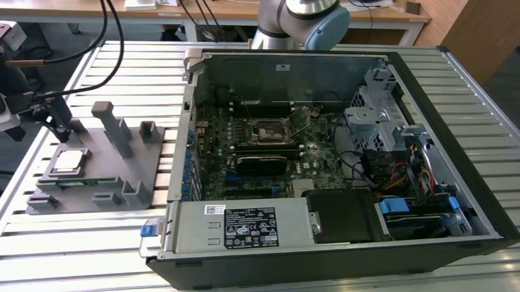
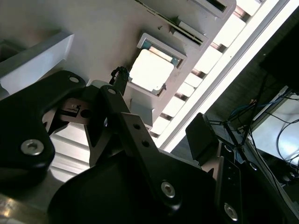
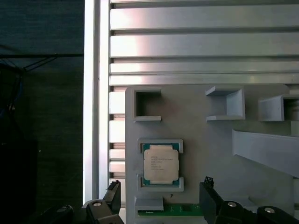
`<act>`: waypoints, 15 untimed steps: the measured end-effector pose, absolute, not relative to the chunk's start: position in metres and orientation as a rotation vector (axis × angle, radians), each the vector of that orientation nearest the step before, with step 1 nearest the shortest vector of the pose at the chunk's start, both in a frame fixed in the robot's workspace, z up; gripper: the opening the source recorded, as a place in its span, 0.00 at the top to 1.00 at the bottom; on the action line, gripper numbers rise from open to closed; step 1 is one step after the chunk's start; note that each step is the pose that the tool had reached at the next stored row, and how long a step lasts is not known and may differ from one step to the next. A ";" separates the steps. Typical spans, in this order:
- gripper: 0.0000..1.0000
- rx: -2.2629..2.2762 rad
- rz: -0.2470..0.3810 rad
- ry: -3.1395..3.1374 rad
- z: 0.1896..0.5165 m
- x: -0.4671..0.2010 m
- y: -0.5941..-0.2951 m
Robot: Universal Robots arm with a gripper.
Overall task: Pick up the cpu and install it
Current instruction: 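Pick up the cpu and move it towards the insertion slot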
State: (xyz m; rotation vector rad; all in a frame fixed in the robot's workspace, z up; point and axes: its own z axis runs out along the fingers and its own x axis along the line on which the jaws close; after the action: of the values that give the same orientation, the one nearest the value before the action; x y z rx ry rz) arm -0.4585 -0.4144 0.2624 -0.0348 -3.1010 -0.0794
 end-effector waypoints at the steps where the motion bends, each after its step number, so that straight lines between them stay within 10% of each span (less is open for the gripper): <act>1: 0.24 -0.035 -0.080 -3.101 0.262 -0.458 -0.414; 15: 0.24 -0.035 -0.079 -3.096 0.258 -0.458 -0.414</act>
State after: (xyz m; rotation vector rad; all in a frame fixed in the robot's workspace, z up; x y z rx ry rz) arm -0.4576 -0.4144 0.2581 -0.0350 -3.0959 -0.0793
